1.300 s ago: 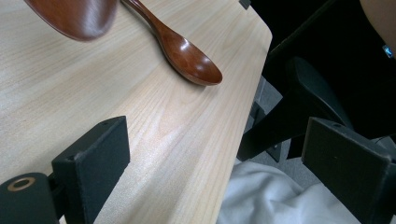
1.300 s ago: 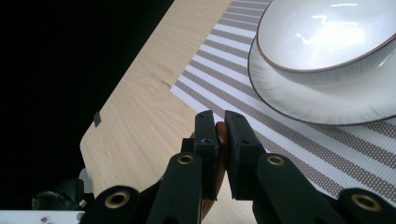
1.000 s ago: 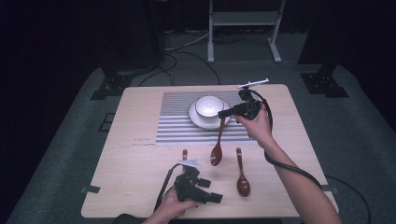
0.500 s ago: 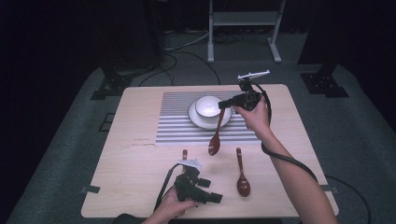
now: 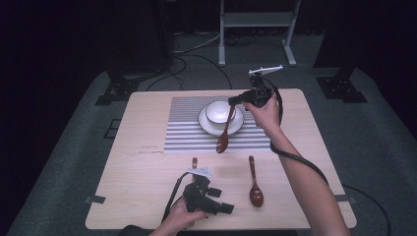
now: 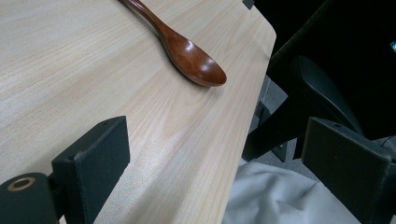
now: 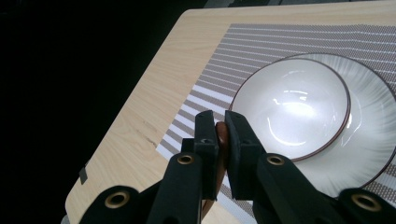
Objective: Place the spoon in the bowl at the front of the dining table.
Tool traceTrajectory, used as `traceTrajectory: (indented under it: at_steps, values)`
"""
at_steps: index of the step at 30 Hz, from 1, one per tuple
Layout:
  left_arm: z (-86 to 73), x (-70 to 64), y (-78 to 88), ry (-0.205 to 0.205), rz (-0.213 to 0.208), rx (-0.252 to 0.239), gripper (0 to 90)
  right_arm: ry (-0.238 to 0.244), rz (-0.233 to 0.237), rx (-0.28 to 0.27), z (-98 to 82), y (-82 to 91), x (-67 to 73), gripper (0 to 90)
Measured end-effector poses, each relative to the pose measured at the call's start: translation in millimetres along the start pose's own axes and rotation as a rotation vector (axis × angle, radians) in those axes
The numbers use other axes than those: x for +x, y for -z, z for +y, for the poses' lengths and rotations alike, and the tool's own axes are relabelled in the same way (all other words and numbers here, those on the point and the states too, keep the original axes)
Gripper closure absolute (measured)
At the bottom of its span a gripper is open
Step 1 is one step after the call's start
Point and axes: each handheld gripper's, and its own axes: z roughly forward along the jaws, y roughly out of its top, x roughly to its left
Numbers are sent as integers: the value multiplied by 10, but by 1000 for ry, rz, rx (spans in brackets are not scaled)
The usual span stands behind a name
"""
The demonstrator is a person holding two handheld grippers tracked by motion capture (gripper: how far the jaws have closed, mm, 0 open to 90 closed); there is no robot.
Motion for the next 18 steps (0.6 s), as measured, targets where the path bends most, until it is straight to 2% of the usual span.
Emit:
traceTrajectory:
  at_steps: [7,18]
  values:
    - [0,2,8,0,-1,0,67,-13,-24,-16,94,1,-12,834]
    - [-2,1,18,-3,-2,-1,67,-36,-52,-74,286,24,-28,834]
